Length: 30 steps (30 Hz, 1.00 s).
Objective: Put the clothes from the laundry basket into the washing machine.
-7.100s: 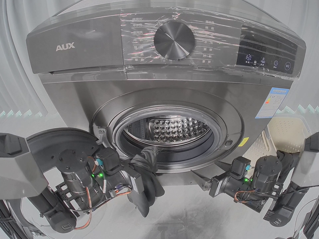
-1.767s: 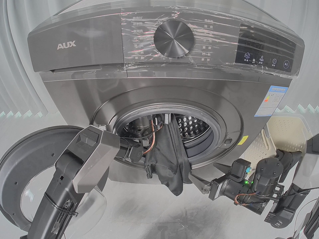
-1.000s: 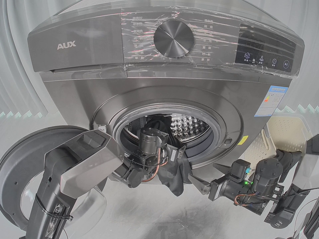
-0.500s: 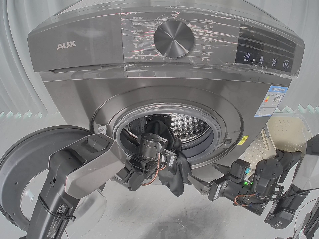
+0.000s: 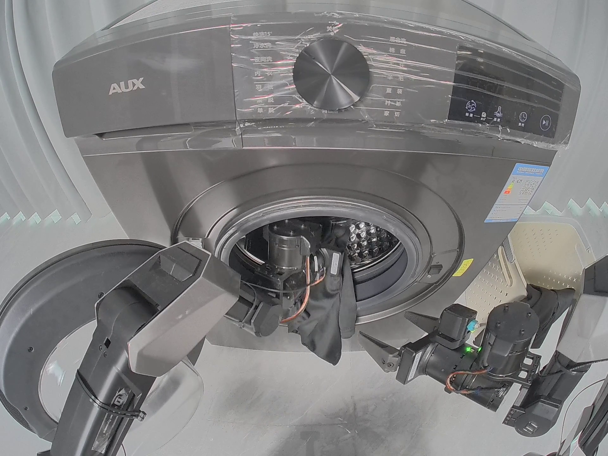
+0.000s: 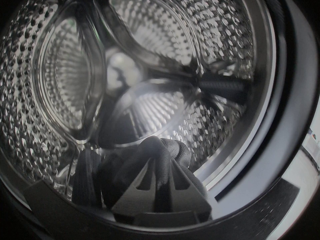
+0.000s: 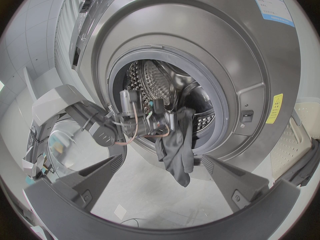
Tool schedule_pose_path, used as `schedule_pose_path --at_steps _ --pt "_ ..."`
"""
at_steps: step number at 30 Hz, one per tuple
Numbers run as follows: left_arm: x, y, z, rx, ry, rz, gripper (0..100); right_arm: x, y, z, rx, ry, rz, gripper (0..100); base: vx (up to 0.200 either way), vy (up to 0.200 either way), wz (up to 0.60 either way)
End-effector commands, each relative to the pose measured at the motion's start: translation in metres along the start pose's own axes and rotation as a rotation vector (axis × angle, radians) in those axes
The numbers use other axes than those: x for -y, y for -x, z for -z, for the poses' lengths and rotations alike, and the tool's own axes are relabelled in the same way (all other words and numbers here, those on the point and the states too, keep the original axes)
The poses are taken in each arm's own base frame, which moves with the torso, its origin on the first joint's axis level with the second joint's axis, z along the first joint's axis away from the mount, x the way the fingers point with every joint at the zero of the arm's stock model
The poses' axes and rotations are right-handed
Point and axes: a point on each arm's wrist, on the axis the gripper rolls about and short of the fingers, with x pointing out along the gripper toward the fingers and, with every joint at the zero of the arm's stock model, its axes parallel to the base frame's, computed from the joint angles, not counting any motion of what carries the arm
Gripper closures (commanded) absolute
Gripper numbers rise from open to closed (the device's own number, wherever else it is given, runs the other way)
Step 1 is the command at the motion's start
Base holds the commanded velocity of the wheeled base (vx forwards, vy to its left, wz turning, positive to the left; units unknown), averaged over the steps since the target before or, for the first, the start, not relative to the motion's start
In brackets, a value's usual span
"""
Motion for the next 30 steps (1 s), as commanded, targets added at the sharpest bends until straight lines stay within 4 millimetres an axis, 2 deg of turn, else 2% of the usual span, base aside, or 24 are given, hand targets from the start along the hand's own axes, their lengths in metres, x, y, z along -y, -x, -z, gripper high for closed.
schedule_pose_path --at_steps 1,11,12,14,17,22,30 --pt "-0.013 -0.022 -0.020 0.130 0.038 -0.074 100 0.000 0.000 0.000 0.000 0.001 0.000 0 0.000 0.000 0.00" --pt "-0.008 -0.020 -0.016 0.128 0.041 -0.070 100 0.002 0.000 0.000 0.001 -0.002 0.006 0 0.000 0.000 0.00" --pt "-0.007 -0.019 -0.015 0.120 0.043 -0.067 0 0.002 0.000 0.000 0.000 -0.002 0.006 0 0.000 0.000 0.00" --pt "-0.002 -0.014 -0.011 0.093 0.043 -0.057 0 0.002 0.000 0.000 0.000 -0.002 0.006 0 0.000 0.000 0.00" --pt "0.007 0.010 -0.013 -0.007 0.028 -0.008 0 0.002 0.000 0.000 0.001 -0.002 0.006 0 0.000 0.000 0.00" --pt "0.016 0.029 0.003 -0.117 0.004 0.055 0 0.002 0.000 0.000 0.002 -0.002 0.008 0 0.000 0.000 0.00" --pt "0.026 0.036 0.027 -0.200 -0.020 0.094 0 0.002 0.000 -0.001 0.005 -0.003 0.007 0 0.000 0.000 0.00"
